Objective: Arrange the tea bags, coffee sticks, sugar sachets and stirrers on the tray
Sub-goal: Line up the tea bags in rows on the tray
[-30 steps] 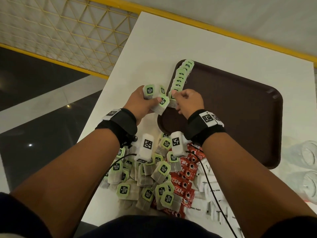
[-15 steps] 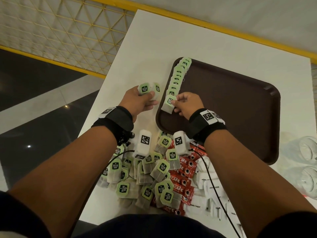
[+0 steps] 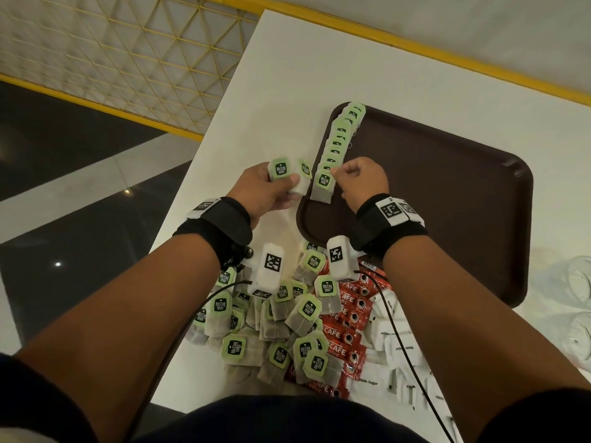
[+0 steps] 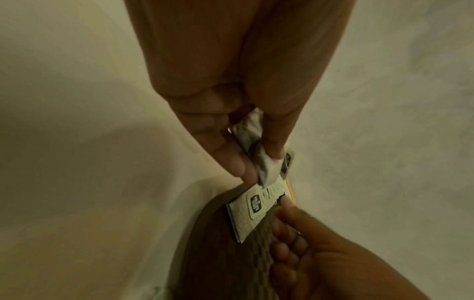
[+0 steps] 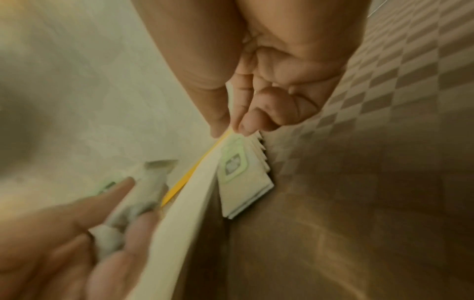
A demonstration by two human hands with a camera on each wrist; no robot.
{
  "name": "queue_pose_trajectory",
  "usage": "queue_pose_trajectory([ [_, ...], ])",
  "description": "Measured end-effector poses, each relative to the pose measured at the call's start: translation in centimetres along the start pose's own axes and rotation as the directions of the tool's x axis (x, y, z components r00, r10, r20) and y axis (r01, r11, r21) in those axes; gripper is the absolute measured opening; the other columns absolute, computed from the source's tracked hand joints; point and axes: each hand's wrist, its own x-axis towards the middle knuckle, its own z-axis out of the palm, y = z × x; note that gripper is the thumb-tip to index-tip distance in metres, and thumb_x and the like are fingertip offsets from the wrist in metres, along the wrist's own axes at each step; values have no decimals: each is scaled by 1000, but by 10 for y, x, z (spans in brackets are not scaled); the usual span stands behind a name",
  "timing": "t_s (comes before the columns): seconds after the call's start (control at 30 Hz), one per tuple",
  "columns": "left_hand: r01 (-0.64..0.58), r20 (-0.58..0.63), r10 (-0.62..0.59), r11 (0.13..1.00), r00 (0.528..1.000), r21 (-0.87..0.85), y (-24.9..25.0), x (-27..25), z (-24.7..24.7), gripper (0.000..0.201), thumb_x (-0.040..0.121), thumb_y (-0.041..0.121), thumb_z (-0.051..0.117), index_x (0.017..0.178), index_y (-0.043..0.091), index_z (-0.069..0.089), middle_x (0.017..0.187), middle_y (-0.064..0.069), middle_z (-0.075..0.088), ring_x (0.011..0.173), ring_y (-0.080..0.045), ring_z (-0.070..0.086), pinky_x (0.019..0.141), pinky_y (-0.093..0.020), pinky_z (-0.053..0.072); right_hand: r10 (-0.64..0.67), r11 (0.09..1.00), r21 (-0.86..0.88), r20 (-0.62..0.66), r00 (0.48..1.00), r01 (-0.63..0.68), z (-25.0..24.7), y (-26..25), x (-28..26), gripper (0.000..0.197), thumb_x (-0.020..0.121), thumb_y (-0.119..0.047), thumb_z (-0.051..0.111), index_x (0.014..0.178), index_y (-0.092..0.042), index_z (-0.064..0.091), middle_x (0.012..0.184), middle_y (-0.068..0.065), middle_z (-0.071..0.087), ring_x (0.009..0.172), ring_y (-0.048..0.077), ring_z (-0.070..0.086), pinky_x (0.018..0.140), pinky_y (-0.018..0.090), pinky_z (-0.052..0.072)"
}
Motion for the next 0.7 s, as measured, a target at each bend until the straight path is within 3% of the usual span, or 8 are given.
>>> queue_pose_trajectory([
  [0.1, -9, 24, 9, 1000, 1000, 4, 0, 1, 5, 29, 95, 16, 63, 123, 11, 60, 107, -12, 73, 78, -13, 71, 70, -23, 60, 0, 991, 134, 173, 985, -24, -2, -10, -12, 26, 92, -41, 62, 89, -15, 66, 85, 2, 69, 63, 11, 58, 56, 25, 47],
  [0.17, -19, 47, 18, 999, 999, 33, -1, 0, 9, 32, 96, 17, 63, 126, 10, 59, 107, -12, 73, 78, -13, 71, 69, -22, 59, 3, 982, 182, 285, 959, -57, -3, -13, -20, 28, 91, -38, 66, 98, -11, 68, 86, 2, 69, 66, 10, 58, 56, 23, 47],
  [0.23, -21, 66, 18, 998, 998, 57, -3, -1, 12, 33, 96, 18, 62, 127, 9, 59, 107, -12, 73, 79, -12, 71, 67, -21, 58, 0, 970, 228, 325, 946, -78, -3, -11, -25, 18, 89, -27, 70, 96, -11, 67, 80, 2, 67, 66, 9, 59, 56, 21, 48],
  [0.37, 7, 60, -11, 998, 998, 62, -7, -2, 11, 31, 99, 19, 57, 128, 6, 57, 110, -14, 72, 81, -14, 71, 67, -22, 58, 57, 927, 340, 285, 957, -157, -4, -1, -28, 10, 88, -16, 71, 88, -13, 62, 73, 3, 66, 60, 9, 60, 53, 21, 47],
  [0.53, 114, -31, -117, 989, 993, -89, -2, -5, 6, 25, 105, 15, 38, 124, 1, 47, 109, -19, 69, 96, -30, 67, 87, -37, 58, 151, 964, 180, 234, 960, -196, -6, 5, -26, 13, 89, -19, 71, 96, -11, 63, 82, 3, 68, 59, 8, 59, 53, 20, 49],
  [0.6, 111, -36, -116, 988, 993, -109, -1, -8, 4, 23, 104, 15, 38, 121, 2, 48, 108, -19, 67, 94, -31, 67, 81, -34, 59, 153, 975, 128, 207, 966, -182, -3, 5, -24, 12, 88, -21, 71, 89, -15, 61, 81, 2, 68, 58, 8, 60, 52, 21, 50],
  [0.7, 65, -35, -65, 998, 997, 12, -3, -13, -1, 19, 104, 23, 44, 109, 8, 55, 105, -12, 65, 88, -24, 69, 73, -29, 58, 146, 987, 40, 179, 973, -155, 2, 2, -19, 15, 88, -24, 72, 82, -18, 59, 80, 2, 69, 57, 11, 62, 52, 24, 51],
])
